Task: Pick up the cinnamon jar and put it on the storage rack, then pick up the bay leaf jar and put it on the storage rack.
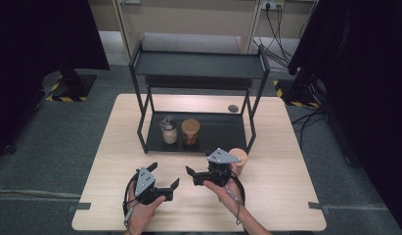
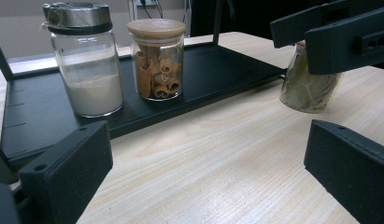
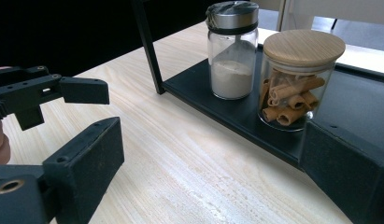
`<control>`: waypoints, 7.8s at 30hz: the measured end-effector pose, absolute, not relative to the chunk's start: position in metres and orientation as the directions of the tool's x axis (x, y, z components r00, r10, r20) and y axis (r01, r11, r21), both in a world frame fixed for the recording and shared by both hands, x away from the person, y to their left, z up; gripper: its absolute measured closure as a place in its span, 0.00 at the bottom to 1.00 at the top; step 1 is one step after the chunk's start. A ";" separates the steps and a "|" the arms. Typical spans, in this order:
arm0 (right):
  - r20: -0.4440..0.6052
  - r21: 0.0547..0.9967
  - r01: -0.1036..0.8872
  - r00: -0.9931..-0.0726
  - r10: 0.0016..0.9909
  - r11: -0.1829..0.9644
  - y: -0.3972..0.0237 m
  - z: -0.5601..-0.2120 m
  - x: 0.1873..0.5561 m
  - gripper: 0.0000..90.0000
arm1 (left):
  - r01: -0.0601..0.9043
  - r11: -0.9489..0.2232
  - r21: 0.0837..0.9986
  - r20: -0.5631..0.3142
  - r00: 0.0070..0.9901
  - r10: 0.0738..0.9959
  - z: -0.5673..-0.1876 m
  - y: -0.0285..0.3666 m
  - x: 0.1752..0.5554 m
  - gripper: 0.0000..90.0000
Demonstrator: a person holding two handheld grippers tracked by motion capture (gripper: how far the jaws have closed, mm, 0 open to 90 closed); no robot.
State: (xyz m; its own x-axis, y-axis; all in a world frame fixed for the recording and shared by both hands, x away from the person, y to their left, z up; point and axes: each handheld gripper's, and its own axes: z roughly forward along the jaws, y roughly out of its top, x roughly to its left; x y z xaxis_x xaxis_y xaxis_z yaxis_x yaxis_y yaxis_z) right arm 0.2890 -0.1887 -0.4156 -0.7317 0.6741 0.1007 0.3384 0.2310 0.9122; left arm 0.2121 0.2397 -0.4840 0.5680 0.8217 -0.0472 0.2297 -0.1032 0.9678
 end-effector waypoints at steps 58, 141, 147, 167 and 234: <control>0.121 0.898 0.371 -0.725 0.678 0.235 -0.220 -0.423 0.263 0.08 | 0.240 -0.099 0.966 -0.055 0.562 0.825 -0.484 0.240 0.214 0.01; 0.124 0.889 0.415 -0.626 0.770 0.194 -0.281 -0.429 0.232 0.08 | 0.234 -0.107 0.966 -0.047 0.569 0.821 -0.484 0.239 0.212 0.01; 0.121 0.886 0.422 -0.614 0.780 0.195 -0.282 -0.429 0.233 0.08 | 0.233 -0.105 0.967 -0.048 0.568 0.822 -0.484 0.240 0.213 0.01; 0.114 0.888 0.425 -0.576 0.809 0.178 -0.289 -0.428 0.236 0.08 | 0.232 -0.106 0.967 -0.047 0.569 0.821 -0.484 0.239 0.212 0.01; 0.075 0.881 0.431 -0.534 0.842 0.195 -0.279 -0.430 0.270 0.09 | 0.238 -0.108 0.965 -0.048 0.567 0.822 -0.485 0.238 0.214 0.01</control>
State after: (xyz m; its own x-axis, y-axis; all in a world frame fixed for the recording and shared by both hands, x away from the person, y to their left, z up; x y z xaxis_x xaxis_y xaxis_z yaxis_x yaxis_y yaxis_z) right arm 0.2700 -0.2790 -0.4296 -0.5344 0.8419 0.0753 0.4308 0.1946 0.8812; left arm 0.2136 0.2384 -0.4854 0.5674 0.8221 -0.0480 0.2385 -0.1082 0.9651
